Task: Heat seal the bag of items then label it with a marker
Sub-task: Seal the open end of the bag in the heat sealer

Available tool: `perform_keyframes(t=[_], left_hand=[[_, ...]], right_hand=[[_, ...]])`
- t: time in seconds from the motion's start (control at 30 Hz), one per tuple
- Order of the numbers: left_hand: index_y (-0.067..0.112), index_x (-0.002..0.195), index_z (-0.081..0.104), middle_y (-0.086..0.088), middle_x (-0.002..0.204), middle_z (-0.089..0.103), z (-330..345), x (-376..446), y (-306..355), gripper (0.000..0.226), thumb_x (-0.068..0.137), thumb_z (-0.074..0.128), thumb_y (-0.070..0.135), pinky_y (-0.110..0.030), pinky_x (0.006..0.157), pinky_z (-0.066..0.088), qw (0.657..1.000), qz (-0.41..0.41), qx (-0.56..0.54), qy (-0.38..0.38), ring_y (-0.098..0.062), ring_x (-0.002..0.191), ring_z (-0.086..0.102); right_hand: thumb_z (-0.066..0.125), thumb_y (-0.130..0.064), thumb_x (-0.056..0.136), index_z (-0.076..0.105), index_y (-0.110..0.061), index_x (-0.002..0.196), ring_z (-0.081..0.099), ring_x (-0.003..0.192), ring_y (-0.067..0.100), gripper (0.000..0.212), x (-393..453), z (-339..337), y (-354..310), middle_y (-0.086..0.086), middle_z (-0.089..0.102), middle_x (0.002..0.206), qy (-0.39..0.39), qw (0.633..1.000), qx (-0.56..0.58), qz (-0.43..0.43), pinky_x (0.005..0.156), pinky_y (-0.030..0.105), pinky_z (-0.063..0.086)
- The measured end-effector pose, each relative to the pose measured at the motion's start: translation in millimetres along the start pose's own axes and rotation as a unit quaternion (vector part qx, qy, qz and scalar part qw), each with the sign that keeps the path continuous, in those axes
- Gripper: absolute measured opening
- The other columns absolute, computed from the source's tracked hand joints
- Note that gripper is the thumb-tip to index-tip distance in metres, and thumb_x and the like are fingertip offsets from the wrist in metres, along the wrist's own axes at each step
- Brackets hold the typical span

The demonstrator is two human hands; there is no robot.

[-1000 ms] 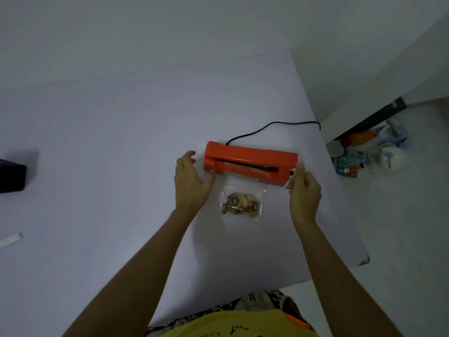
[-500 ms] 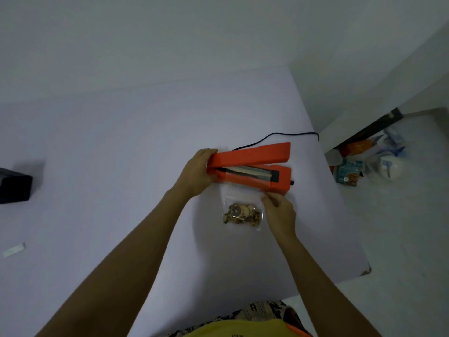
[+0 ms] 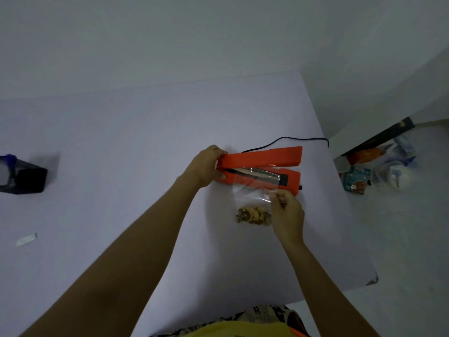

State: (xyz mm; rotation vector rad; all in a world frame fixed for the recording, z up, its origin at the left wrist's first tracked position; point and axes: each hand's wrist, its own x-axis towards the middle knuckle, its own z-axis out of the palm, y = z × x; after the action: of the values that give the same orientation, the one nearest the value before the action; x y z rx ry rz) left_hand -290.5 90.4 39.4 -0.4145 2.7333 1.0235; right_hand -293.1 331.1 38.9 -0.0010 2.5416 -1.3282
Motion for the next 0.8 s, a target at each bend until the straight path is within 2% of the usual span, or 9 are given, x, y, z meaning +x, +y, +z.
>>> perform_keyframes(t=[0.13,0.3,0.43,0.63,0.7,0.8], left_hand=[[0.008,0.130,0.053,-0.010,0.123,0.057,-1,1,0,0.065,0.070,0.079,0.010,-0.035,0.097,0.045,1.000,-0.003,0.012,-0.005,-0.026,0.111,0.055],[0.009,0.131,0.052,-0.010,0.123,0.056,-1,2,0,0.065,0.072,0.078,0.010,-0.037,0.099,0.045,1.000,-0.001,0.022,-0.010,-0.026,0.112,0.055],[0.010,0.131,0.052,-0.008,0.125,0.055,-2,2,-3,0.065,0.071,0.078,0.011,-0.035,0.099,0.044,1.000,0.005,0.020,-0.011,-0.026,0.113,0.054],[0.010,0.134,0.048,-0.009,0.130,0.053,2,1,-5,0.065,0.075,0.075,0.010,-0.034,0.101,0.041,1.000,0.002,0.006,-0.012,-0.026,0.117,0.053],[0.009,0.141,0.038,-0.012,0.141,0.045,7,-10,-3,0.068,0.080,0.069,0.007,-0.034,0.108,0.037,0.999,-0.010,-0.042,-0.003,-0.028,0.127,0.047],[0.011,0.148,0.024,-0.010,0.152,0.031,18,-36,4,0.069,0.089,0.060,0.008,-0.039,0.111,0.038,0.975,-0.056,-0.209,0.055,-0.024,0.134,0.040]], right_hand=[[0.055,-0.019,0.095,0.065,-0.014,0.093,0.060,0.078,0.003,0.011,-11,3,-11,-0.008,0.064,0.083,-0.017,1.000,0.008,-0.017,0.067,0.017,0.046],[0.055,-0.017,0.095,0.064,-0.016,0.091,0.059,0.073,0.001,0.010,-21,2,-19,-0.013,0.063,0.081,-0.030,0.999,0.011,-0.026,0.066,0.019,0.049],[0.055,-0.018,0.095,0.064,-0.017,0.091,0.058,0.066,-0.006,0.010,-27,-2,-26,-0.008,0.064,0.080,-0.041,0.999,0.031,-0.017,0.059,0.011,0.045],[0.055,-0.011,0.094,0.064,-0.005,0.092,0.061,0.058,-0.006,0.011,-35,-14,-35,0.003,0.062,0.078,-0.074,0.993,0.097,0.002,0.052,0.005,0.045],[0.055,-0.008,0.094,0.064,-0.002,0.091,0.064,0.058,-0.003,0.011,-36,-18,-36,0.005,0.062,0.075,-0.099,0.986,0.135,0.018,0.058,0.009,0.050],[0.056,-0.012,0.094,0.067,-0.015,0.084,0.063,0.063,0.009,0.015,-30,-21,-34,0.008,0.063,0.071,-0.119,0.983,0.137,0.025,0.065,0.023,0.054]])
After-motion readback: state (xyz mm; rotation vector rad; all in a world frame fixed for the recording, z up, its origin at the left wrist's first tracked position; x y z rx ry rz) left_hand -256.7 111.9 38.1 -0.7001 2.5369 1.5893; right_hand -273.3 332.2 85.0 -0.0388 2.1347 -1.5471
